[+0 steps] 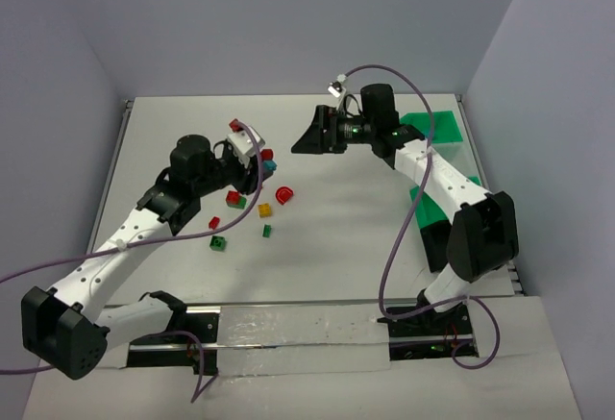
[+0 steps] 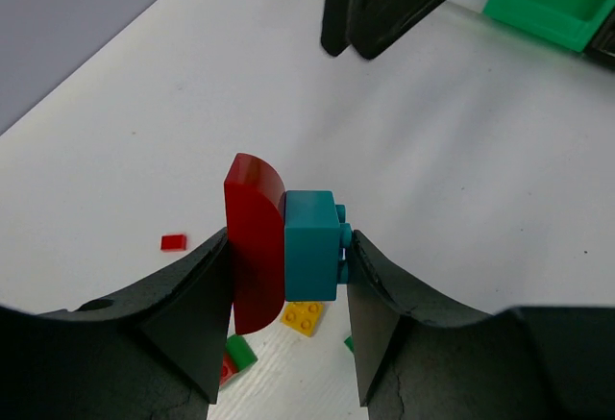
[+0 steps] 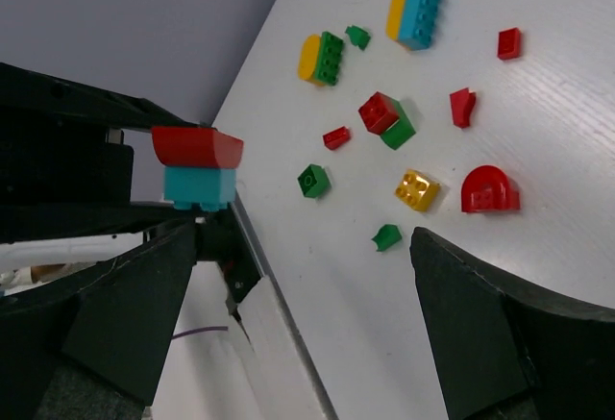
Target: Sort the legos into containers by color
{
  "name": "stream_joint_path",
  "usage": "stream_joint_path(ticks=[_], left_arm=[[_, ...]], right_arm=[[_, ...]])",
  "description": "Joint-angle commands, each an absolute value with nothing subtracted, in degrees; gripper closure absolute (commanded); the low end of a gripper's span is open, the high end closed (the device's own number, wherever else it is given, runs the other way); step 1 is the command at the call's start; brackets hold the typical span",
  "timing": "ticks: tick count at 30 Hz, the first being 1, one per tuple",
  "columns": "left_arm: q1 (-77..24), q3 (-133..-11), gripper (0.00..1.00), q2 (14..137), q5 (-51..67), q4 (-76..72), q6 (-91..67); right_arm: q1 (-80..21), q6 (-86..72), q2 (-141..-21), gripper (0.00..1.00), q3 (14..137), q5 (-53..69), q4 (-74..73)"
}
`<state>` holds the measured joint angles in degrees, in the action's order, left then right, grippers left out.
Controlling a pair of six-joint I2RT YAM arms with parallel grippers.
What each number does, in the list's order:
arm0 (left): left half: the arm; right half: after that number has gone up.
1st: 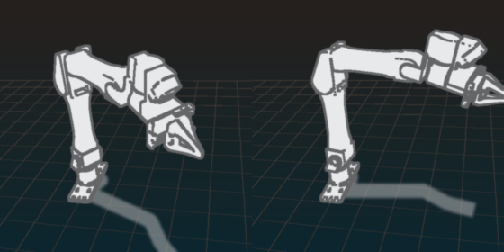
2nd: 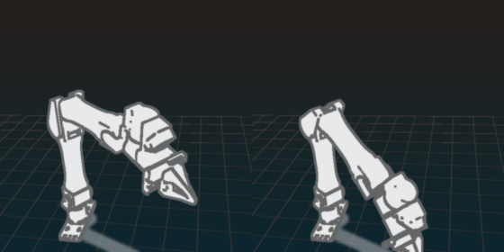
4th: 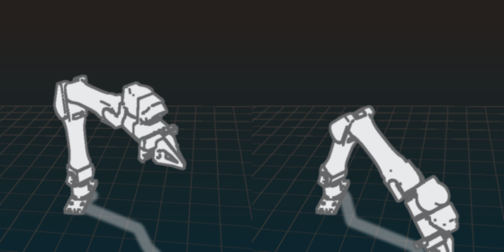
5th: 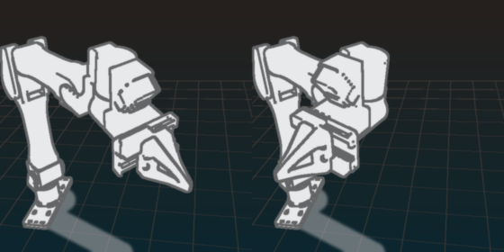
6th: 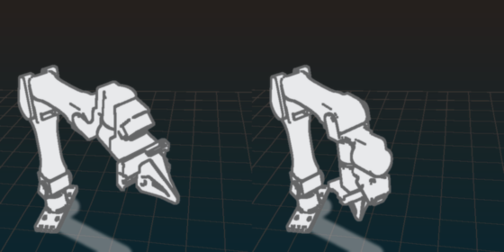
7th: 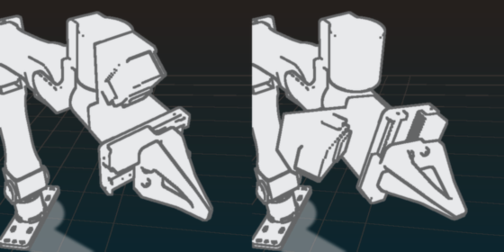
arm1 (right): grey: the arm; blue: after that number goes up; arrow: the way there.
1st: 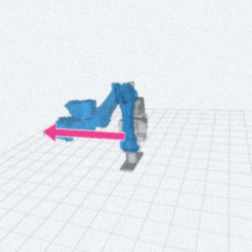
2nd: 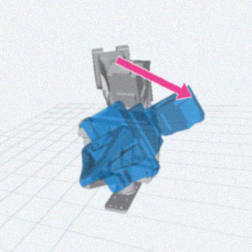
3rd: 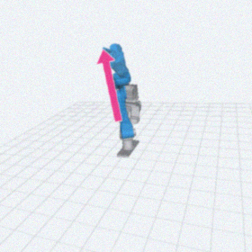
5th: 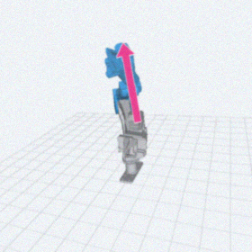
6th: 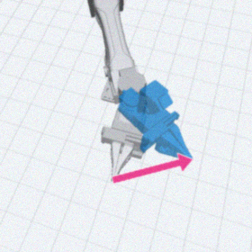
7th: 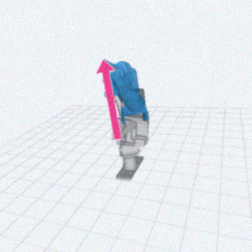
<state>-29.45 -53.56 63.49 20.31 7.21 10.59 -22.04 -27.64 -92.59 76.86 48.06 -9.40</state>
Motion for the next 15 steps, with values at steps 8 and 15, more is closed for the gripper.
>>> stream_joint_path(ticks=[8, 15], left_arm=[[-35.8, -54.7, 0.72, 62.9, 12.8, 0.8, 10.2], [-36.2, -55.0, 0.72, 64.2, 12.2, 0.8, 9.4]], right_arm=[[-30.1, -26.2, -88.1, 0.07, 77.6, 41.2, -11.3], [-31.4, -25.2, -87.3, 0.15, 76.1, 42.6, -11.4]])
